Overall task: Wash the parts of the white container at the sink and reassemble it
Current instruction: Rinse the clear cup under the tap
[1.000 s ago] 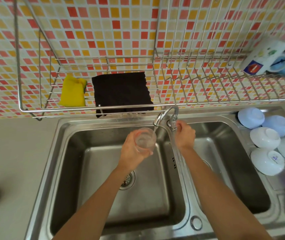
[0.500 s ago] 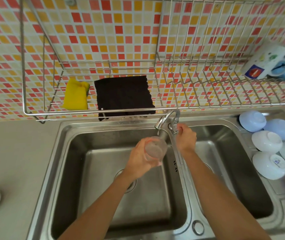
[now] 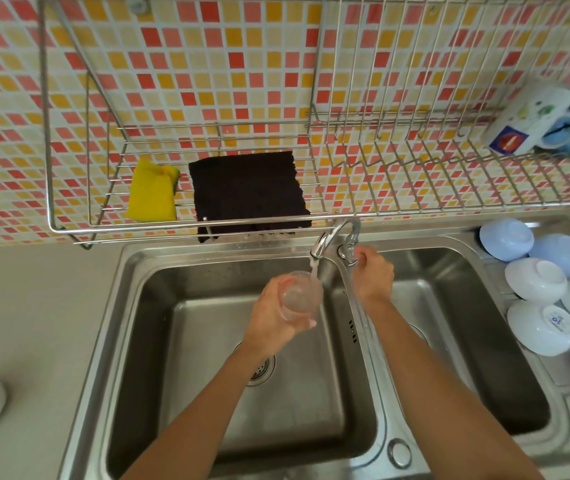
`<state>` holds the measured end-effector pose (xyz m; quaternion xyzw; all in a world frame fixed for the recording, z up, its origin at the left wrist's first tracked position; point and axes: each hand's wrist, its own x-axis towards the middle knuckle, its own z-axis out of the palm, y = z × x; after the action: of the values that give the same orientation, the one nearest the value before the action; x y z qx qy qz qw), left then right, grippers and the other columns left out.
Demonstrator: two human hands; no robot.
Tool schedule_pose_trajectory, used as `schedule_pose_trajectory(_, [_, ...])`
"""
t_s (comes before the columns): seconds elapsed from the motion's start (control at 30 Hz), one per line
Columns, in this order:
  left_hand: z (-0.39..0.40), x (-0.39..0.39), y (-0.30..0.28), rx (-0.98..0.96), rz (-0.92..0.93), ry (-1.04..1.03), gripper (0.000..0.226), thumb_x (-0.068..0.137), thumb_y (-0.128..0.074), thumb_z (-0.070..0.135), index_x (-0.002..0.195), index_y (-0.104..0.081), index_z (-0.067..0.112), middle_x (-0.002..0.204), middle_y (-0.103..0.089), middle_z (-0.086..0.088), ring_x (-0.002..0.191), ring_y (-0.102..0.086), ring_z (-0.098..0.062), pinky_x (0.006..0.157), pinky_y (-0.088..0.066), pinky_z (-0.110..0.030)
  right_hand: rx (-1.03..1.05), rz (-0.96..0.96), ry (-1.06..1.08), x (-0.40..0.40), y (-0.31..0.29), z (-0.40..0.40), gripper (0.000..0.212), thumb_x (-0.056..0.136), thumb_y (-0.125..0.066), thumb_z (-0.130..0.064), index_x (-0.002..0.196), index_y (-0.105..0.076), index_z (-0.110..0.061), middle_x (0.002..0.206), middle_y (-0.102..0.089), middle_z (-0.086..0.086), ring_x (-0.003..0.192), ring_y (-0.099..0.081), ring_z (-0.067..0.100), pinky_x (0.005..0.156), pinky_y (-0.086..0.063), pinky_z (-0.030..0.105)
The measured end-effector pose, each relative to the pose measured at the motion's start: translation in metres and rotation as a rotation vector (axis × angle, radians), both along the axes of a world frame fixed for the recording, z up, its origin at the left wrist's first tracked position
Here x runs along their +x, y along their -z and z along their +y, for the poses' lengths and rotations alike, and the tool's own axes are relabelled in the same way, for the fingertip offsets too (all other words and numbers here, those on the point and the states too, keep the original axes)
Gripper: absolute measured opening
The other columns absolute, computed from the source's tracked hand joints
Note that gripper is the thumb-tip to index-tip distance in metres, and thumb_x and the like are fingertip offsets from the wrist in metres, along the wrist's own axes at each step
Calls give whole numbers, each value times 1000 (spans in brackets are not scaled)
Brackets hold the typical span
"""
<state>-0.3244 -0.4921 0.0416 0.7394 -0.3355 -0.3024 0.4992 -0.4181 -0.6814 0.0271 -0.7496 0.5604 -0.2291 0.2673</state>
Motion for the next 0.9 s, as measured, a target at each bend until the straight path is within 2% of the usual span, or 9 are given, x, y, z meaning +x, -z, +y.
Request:
schedule_pose_trajectory(0.1, [-10, -6, -1, 13, 11, 36, 79, 54, -89, 21, 121, -50, 35, 121, -58, 21, 111, -55, 3, 92, -47, -20, 2, -15, 0, -1, 4, -1, 28, 93, -45, -4, 104, -69, -14, 90, -70, 21, 87, -63, 42, 80, -52, 46])
schedule_pose_trajectory(0.27, [-10, -4, 4, 49, 10, 21, 79, 54, -90, 25, 121, -49, 33, 117, -57, 18, 108, -55, 1, 89, -45, -18, 7, -89, -43, -8, 4, 1, 25, 98, -46, -13, 114, -66, -13, 97, -70, 17, 90, -64, 37, 79, -49, 36])
schedule_pose_trajectory(0.4, [3, 2, 13, 88, 74, -33, 81, 54, -91, 27, 121, -46, 34, 115, -57, 17, 105, -56, 2, 86, -44, -13, 15, -99, -107, -31, 14, 27, 40, 99, -44, -17, 138, -46, -20, 107, -69, 16, 93, -65, 36, 82, -50, 39])
schedule_pose_trajectory(0.47, [13, 5, 16, 130, 100, -29, 80, 58, -89, 24, 122, -42, 35, 112, -58, 15, 100, -56, 7, 82, -42, -9, -13, -86, -175, -50, 33, 52, 45, 97, -49, -17, 141, -42, -17, 121, -64, 13, 105, -62, 34, 89, -48, 39])
schedule_pose_trajectory(0.57, [30, 7, 23, 205, 118, 6, 75, 63, -86, 22, 120, -38, 31, 106, -59, 12, 90, -60, 5, 76, -47, -8, -92, 38, -255, -79, 69, 87, 47, 94, -53, -16, 140, -44, -10, 142, -49, 10, 129, -47, 28, 107, -39, 43])
schedule_pose_trajectory(0.63, [41, 9, 31, 267, 117, -1, 76, 59, -86, 32, 118, -39, 30, 111, -56, 9, 94, -62, -6, 83, -53, -22, -165, 200, -322, -96, 92, 103, 46, 96, -45, -22, 140, -44, -8, 148, -40, 9, 140, -31, 23, 114, -30, 45])
schedule_pose_trajectory(0.7, [50, 12, 38, 339, 114, 11, 75, 58, -85, 36, 119, -41, 29, 111, -57, 9, 98, -61, -10, 87, -53, -30, -213, 330, -397, -107, 106, 109, 52, 95, -31, -30, 141, -42, -7, 152, -33, 10, 144, -20, 21, 118, -14, 38])
schedule_pose_trajectory(0.83, [63, 14, 43, 455, 103, 35, 54, 68, -75, 28, 113, -46, 33, 104, -62, 7, 91, -60, -7, 79, -52, -26, -223, 445, -423, -109, 103, 110, 57, 93, -26, -30, 144, -35, -3, 152, -31, 15, 143, -22, 24, 118, -7, 33])
schedule_pose_trajectory(0.9, [69, 16, 45, 511, 116, 73, 55, 72, -71, 29, 119, -42, 32, 100, -61, 8, 87, -60, -4, 67, -49, -18, -235, 498, -430, -108, 102, 111, 58, 93, -27, -28, 144, -32, -1, 152, -30, 17, 143, -23, 27, 117, -7, 35])
